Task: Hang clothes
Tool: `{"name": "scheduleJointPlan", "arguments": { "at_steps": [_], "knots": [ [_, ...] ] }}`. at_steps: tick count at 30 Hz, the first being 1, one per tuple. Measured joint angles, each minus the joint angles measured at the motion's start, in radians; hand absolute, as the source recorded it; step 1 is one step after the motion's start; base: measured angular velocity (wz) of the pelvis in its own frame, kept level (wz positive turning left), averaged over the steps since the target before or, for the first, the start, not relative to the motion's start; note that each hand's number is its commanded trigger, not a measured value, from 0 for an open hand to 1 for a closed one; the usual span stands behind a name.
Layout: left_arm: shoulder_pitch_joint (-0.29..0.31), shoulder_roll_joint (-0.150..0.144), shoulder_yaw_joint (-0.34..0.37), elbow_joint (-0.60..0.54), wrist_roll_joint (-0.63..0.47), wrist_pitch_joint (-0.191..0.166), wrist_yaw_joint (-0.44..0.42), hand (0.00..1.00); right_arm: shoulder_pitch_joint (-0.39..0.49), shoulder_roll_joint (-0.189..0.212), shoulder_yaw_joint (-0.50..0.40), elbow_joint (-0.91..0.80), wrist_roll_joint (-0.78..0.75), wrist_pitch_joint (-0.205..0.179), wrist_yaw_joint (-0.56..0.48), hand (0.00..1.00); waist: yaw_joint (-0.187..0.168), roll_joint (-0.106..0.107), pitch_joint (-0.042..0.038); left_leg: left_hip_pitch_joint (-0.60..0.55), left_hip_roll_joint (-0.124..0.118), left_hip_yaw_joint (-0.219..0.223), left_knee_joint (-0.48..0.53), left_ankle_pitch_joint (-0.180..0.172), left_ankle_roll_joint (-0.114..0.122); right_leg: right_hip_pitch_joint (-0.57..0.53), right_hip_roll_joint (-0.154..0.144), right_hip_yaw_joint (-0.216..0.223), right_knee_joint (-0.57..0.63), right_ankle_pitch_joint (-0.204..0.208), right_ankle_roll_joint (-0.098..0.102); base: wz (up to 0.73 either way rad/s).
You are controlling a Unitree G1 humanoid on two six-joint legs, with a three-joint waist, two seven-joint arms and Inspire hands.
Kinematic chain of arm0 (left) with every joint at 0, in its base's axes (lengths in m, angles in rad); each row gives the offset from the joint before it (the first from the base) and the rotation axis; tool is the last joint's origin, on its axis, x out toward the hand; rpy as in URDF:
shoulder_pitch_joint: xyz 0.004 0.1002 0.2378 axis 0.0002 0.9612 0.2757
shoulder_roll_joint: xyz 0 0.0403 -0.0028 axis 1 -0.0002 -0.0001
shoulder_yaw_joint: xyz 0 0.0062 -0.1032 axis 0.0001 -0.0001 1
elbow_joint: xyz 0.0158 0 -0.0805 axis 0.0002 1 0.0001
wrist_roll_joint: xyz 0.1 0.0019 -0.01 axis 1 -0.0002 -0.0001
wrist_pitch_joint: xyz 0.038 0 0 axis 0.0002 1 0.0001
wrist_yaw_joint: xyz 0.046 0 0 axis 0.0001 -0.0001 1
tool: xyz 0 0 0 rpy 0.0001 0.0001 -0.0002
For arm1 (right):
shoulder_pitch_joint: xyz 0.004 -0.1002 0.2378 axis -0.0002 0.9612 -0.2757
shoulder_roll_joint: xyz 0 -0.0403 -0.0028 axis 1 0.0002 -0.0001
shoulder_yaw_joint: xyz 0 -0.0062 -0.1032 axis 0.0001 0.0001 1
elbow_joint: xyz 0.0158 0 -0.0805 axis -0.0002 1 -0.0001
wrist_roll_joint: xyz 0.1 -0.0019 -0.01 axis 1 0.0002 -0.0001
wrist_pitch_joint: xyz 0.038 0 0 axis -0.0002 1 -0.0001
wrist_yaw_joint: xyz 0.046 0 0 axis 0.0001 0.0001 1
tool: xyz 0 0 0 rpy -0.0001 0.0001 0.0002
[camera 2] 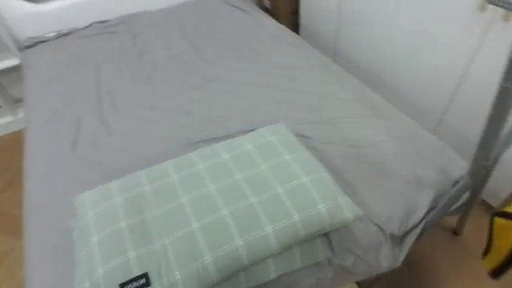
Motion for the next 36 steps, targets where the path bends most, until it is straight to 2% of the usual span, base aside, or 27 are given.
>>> {"name": "scheduleJointPlan", "arguments": {
  "at_steps": [1, 2, 4, 5, 6, 7, 8, 10, 12, 14, 15, 16, 17, 18, 23, 24, 28, 31, 33, 36],
  "knots": [
    [0.007, -0.001, -0.001, 0.0, 0.001, 0.001, 0.001, 0.0, 0.004, 0.0, 0.006, -0.005, 0.003, -0.006, 0.001, 0.0, 0.005, 0.004, -0.0022, 0.0, 0.002, -0.012, -0.008, -0.007, -0.007, 0.002, 0.0, -0.008, 0.005, 0.0, 0.001, 0.47],
    [0.018, -0.002, -0.007, 0.0, 0.005, 0.001, 0.003, 0.0, 0.005, 0.005, 0.028, -0.022, 0.011, -0.007, 0.005, 0.0, 0.013, 0.002, -0.0027, 0.0, 0.003, -0.027, -0.016, -0.005, -0.015, 0.004, -0.013, -0.016, 0.024, -0.002, 0.008, 0.43],
    [0.024, -0.003, -0.018, 0.002, 0.012, 0.002, 0.004, 0.0, 0.008, 0.01, 0.058, -0.033, 0.02, -0.006, 0.023, 0.0, 0.013, 0.001, -0.0031, -0.001, -0.002, -0.052, -0.017, 0.002, -0.01, 0.009, -0.027, 0.012, 0.043, 0.001, 0.022, 0.46],
    [0.026, -0.005, -0.018, 0.002, 0.019, 0.001, 0.007, 0.0, 0.021, 0.015, 0.069, -0.033, 0.019, -0.005, 0.029, 0.0, 0.013, -0.005, -0.0029, -0.001, -0.007, -0.073, -0.019, 0.01, -0.003, 0.012, -0.034, 0.046, 0.051, 0.004, 0.028, 0.46],
    [0.031, -0.006, -0.017, 0.002, 0.021, 0.0, 0.012, 0.0, 0.03, 0.021, 0.07, -0.028, 0.019, -0.004, 0.033, 0.0, 0.012, -0.011, -0.0086, -0.001, -0.017, -0.088, -0.027, 0.019, 0.002, 0.012, -0.042, 0.057, 0.057, 0.005, 0.028, 0.4],
    [0.039, -0.008, -0.017, 0.002, 0.021, 0.0, 0.014, 0.0, 0.032, 0.023, 0.069, -0.024, 0.021, -0.004, 0.035, 0.0, 0.012, -0.011, -0.01, -0.001, -0.021, -0.096, -0.028, 0.02, 0.003, 0.012, -0.046, 0.063, 0.061, 0.006, 0.03, 0.28],
    [0.044, -0.013, -0.017, 0.002, 0.021, 0.0, 0.02, 0.0, 0.038, 0.025, 0.068, -0.021, 0.026, -0.004, 0.035, 0.0, 0.008, -0.009, -0.0115, 0.002, -0.023, -0.105, -0.028, 0.025, 0.005, 0.016, -0.049, 0.09, 0.068, 0.012, 0.039, 0.34],
    [0.046, -0.018, -0.017, 0.007, 0.021, 0.001, 0.027, 0.0, 0.062, 0.026, 0.066, -0.019, 0.037, -0.005, 0.034, 0.0, -0.012, -0.01, -0.011, 0.007, -0.03, -0.14, -0.028, 0.032, 0.012, 0.035, -0.05, 0.166, 0.068, 0.017, 0.047, 0.64],
    [0.046, -0.018, -0.016, 0.009, 0.019, 0.002, 0.028, 0.0, 0.105, 0.03, 0.025, -0.018, 0.058, -0.006, 0.032, 0.0, -0.047, -0.016, -0.0087, 0.009, -0.047, -0.209, -0.029, 0.042, 0.026, 0.058, -0.047, 0.287, 0.062, 0.026, 0.062, 0.91],
    [0.045, -0.018, -0.016, 0.009, 0.02, 0.011, 0.027, 0.0, 0.119, 0.034, -0.001, -0.018, 0.084, -0.006, 0.032, 0.0, -0.053, -0.018, -0.0064, 0.009, -0.055, -0.243, -0.028, 0.048, 0.033, 0.072, -0.044, 0.335, 0.05, 0.034, 0.075, 0.63],
    [0.043, -0.017, -0.015, 0.01, 0.02, 0.016, 0.027, 0.0, 0.123, 0.039, -0.019, -0.017, 0.093, -0.006, 0.032, 0.0, -0.072, -0.019, -0.0031, 0.007, -0.064, -0.28, -0.028, 0.049, 0.038, 0.086, -0.039, 0.37, 0.035, 0.039, 0.089, 0.75],
    [0.045, -0.017, -0.015, 0.012, 0.02, 0.017, 0.026, 0.0, 0.125, 0.042, -0.034, -0.017, 0.097, -0.006, 0.032, 0.0, -0.081, -0.02, -0.0018, 0.006, -0.07, -0.3, -0.028, 0.051, 0.042, 0.097, -0.039, 0.385, 0.027, 0.04, 0.095, 0.99],
    [0.046, -0.017, -0.017, 0.015, 0.015, 0.017, 0.024, 0.0, 0.133, 0.044, -0.055, -0.017, 0.121, -0.006, 0.026, 0.0, -0.101, -0.022, -0.0009, 0.005, -0.082, -0.335, -0.026, 0.054, 0.048, 0.11, -0.034, 0.461, 0.019, 0.038, 0.109, 0.99],
    [0.044, -0.016, -0.016, 0.014, 0.009, 0.016, 0.024, 0.0, 0.143, 0.043, -0.068, -0.017, 0.14, -0.006, 0.017, 0.0, -0.106, -0.024, -0.0001, 0.005, -0.093, -0.364, -0.025, 0.057, 0.053, 0.122, -0.025, 0.509, 0.01, 0.037, 0.119, 0.85],
    [0.056, -0.012, 0.007, 0.012, 0.016, 0.014, 0.026, 0.0, 0.182, 0.045, -0.085, -0.016, 0.194, -0.005, -0.009, 0.0, -0.105, -0.035, 0.0005, 0.004, -0.124, -0.434, -0.023, 0.063, 0.063, 0.154, -0.028, 0.515, -0.012, 0.029, 0.14, 0.39],
    [0.055, -0.011, 0.01, 0.012, 0.015, 0.013, 0.026, 0.0, 0.188, 0.046, -0.086, -0.017, 0.194, -0.004, -0.01, 0.0, -0.105, -0.04, -0.0002, 0.002, -0.13, -0.45, -0.023, 0.063, 0.064, 0.159, -0.026, 0.54, -0.018, 0.026, 0.144, 0.42],
    [0.049, -0.012, 0.012, 0.014, 0.008, -0.003, 0.027, 0.0, 0.174, 0.047, -0.084, -0.022, 0.153, -0.005, -0.007, 0.0, -0.097, -0.047, -0.0002, 0.0, -0.137, -0.457, -0.023, 0.064, 0.065, 0.16, -0.026, 0.572, -0.021, 0.022, 0.15, 0.14],
    [0.053, -0.022, 0.011, 0.016, -0.014, -0.009, 0.051, 0.0, 0.155, 0.052, -0.081, -0.02, 0.129, -0.005, -0.008, 0.0, -0.096, -0.054, -0.0003, 0.0, -0.14, -0.462, -0.024, 0.064, 0.065, 0.163, -0.018, 0.648, -0.024, 0.019, 0.153, 0.11],
    [0.056, -0.024, 0.01, 0.016, -0.014, -0.013, 0.065, 0.0, 0.142, 0.062, -0.079, -0.02, 0.11, -0.005, -0.008, 0.0, -0.096, -0.061, 0.0033, 0.004, -0.14, -0.468, -0.024, 0.063, 0.066, 0.176, -0.01, 0.691, -0.037, 0.018, 0.153, 0.1],
    [0.055, -0.027, 0.009, 0.011, -0.011, -0.029, 0.091, 0.0, 0.127, 0.068, -0.036, -0.021, 0.082, -0.005, -0.003, 0.0, -0.09, -0.067, 0.0065, 0.001, -0.141, -0.482, -0.024, 0.061, 0.067, 0.18, -0.005, 0.703, -0.044, 0.018, 0.153, 0.12]
  ]
}}
